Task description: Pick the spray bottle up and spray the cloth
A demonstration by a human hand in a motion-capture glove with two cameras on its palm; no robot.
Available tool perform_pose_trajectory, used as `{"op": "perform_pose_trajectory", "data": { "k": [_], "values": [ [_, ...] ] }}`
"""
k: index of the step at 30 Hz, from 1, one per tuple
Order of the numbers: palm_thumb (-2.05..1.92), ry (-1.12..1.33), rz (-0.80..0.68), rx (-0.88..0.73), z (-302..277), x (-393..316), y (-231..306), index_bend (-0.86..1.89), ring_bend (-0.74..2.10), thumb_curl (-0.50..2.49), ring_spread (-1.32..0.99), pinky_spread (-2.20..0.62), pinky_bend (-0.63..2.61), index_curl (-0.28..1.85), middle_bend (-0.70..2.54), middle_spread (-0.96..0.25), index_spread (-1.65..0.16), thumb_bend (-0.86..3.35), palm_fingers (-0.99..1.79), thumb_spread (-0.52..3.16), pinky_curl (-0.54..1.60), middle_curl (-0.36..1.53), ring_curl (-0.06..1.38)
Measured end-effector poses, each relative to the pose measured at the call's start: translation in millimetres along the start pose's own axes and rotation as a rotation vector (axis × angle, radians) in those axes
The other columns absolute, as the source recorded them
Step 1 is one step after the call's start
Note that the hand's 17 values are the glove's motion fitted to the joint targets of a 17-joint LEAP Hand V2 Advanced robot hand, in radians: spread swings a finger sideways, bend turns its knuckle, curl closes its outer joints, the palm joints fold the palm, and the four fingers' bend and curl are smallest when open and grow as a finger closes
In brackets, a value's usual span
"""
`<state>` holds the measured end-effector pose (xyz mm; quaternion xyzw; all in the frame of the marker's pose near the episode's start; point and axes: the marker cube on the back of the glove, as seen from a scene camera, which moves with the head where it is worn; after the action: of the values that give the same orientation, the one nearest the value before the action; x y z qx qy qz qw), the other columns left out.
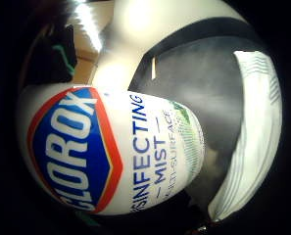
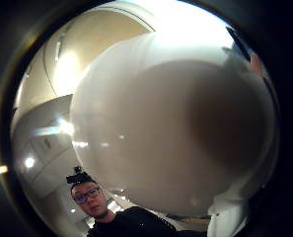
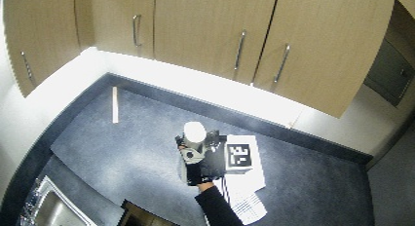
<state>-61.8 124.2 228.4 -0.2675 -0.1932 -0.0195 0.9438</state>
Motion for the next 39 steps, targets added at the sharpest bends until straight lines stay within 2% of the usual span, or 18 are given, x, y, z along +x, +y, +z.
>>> {"op": "perform_pose_trajectory", "data": {
  "k": [5, 21, 39],
  "values": [
    [1.17, 0.077, -0.027, -0.049, 5.7, 14.5, 5.7, 0.14, 0.39, 0.68, -0.04, 0.04, 0.29, 0.43, 0.31, 0.03, -0.14, -0.02, 0.99, 0.59, 0.48, 0.59, 0.54],
    [1.17, 0.164, 0.079, 0.046, -39.5, 110.6, 30.4, 0.14, 0.39, 0.68, -0.05, 0.03, 0.27, 0.43, 0.30, 0.03, -0.15, -0.02, 0.97, 0.59, 0.48, 0.59, 0.54],
    [1.18, 0.230, 0.073, 0.053, -48.4, 129.2, 39.1, 0.14, 0.37, 0.68, -0.07, 0.02, 0.24, 0.43, 0.28, 0.03, -0.15, -0.02, 0.96, 0.61, 0.47, 0.59, 0.54]
  ]
}}
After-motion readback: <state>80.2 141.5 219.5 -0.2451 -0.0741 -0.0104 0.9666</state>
